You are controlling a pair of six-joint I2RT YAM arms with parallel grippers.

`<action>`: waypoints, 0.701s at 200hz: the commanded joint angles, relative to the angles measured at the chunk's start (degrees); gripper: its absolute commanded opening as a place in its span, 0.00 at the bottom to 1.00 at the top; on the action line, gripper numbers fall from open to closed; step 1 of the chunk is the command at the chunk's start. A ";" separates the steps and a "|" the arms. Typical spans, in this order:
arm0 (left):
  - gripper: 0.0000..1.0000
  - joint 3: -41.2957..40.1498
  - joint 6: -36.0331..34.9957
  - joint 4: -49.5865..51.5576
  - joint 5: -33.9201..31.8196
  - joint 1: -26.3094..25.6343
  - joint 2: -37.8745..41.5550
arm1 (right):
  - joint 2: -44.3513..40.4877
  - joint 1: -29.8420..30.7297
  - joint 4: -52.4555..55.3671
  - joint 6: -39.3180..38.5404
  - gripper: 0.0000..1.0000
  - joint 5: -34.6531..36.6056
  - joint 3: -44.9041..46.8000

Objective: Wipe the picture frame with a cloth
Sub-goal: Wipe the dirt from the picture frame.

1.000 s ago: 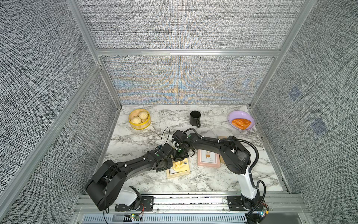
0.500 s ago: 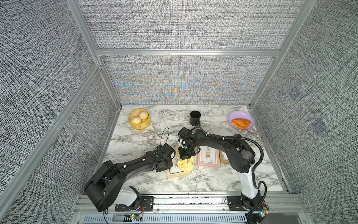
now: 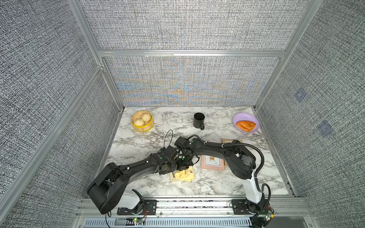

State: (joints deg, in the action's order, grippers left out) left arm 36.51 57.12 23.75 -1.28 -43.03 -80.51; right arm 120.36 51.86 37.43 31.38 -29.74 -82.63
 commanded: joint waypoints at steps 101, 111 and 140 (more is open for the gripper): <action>0.00 0.13 1.10 0.51 -0.68 0.22 -1.68 | 1.00 4.34 7.02 3.15 0.00 2.22 2.66; 0.00 0.22 1.09 0.51 -0.74 0.22 -1.89 | 1.37 4.26 6.52 3.45 0.00 1.84 2.97; 0.00 0.55 0.87 1.06 -1.06 0.22 -1.79 | 0.25 1.76 8.28 1.38 0.00 4.53 5.84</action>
State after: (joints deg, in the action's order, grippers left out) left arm 37.26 56.93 24.36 -1.13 -43.03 -81.67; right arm 119.52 54.48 36.42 33.30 -29.47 -80.34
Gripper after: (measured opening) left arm 0.250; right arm 0.081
